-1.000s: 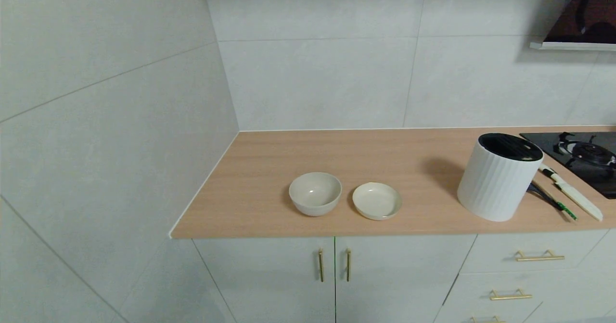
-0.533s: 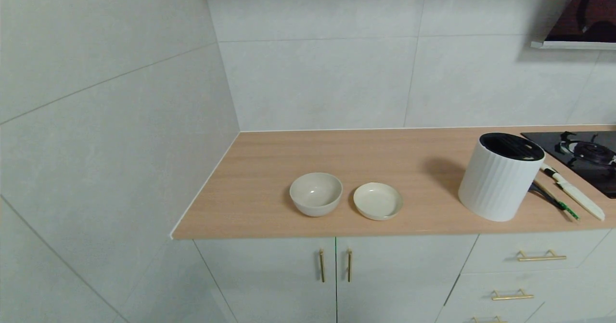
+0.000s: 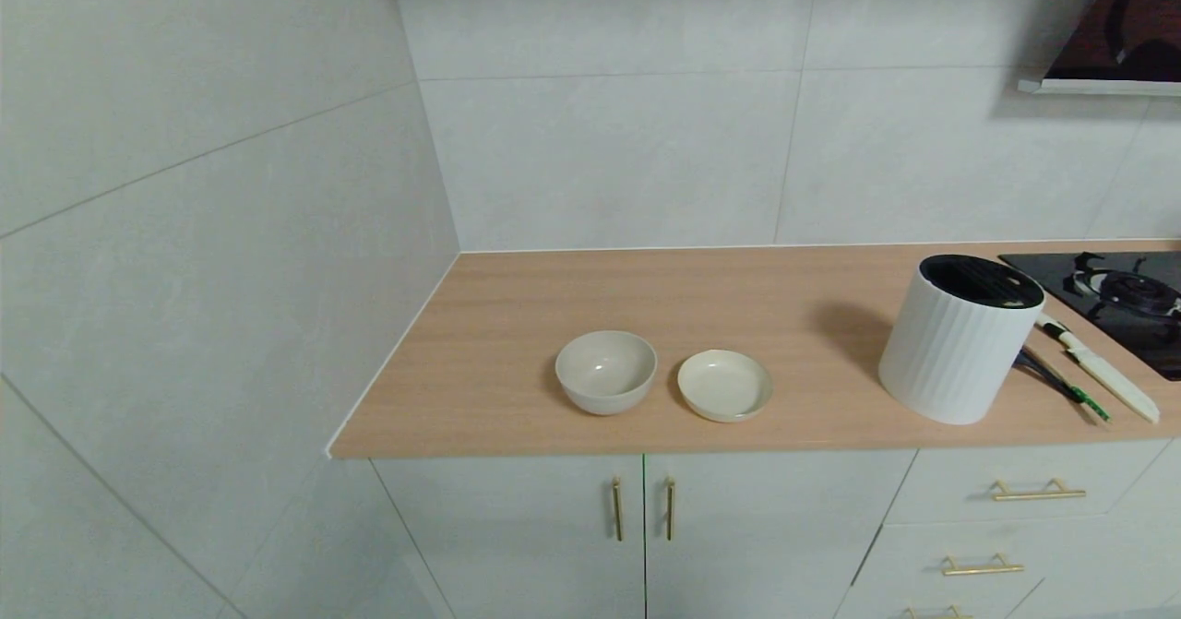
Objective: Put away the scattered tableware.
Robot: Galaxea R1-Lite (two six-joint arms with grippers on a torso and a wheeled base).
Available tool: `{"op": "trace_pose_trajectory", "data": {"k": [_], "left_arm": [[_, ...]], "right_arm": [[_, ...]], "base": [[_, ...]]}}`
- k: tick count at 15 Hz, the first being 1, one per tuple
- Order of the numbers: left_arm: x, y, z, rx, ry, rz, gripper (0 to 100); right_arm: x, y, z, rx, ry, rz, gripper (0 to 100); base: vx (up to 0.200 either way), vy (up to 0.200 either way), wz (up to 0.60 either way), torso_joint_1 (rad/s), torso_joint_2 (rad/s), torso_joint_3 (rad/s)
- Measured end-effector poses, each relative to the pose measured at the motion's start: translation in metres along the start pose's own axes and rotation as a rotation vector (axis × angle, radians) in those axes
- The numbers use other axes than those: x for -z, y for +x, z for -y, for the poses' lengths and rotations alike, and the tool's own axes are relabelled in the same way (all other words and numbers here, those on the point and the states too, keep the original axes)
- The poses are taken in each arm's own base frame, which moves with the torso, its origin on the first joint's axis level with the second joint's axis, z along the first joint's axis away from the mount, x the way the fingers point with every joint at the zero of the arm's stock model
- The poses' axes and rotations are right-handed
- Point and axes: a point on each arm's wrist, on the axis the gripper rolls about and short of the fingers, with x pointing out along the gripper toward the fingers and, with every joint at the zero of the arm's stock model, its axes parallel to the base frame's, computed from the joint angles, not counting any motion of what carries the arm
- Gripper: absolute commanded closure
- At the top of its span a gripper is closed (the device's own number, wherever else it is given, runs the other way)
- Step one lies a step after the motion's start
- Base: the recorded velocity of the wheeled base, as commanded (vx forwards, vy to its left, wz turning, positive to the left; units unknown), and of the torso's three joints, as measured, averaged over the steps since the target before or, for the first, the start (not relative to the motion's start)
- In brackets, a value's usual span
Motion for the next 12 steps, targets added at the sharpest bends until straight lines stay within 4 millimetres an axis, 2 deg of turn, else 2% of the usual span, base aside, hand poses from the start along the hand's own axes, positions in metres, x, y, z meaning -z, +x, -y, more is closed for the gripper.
{"op": "trace_pose_trajectory", "data": {"k": [7,12], "left_arm": [[0.0000,0.0000,0.0000,0.000,-0.001,0.000,0],[0.0000,0.0000,0.0000,0.000,-0.001,0.000,0]], "right_arm": [[0.0000,0.0000,0.0000,0.000,0.000,0.000,0],[0.0000,0.0000,0.0000,0.000,0.000,0.000,0]], "base": [[0.000,0.000,0.00,-0.160,0.35,0.191],[0.000,0.000,0.00,-0.237,0.52,0.285]]}}
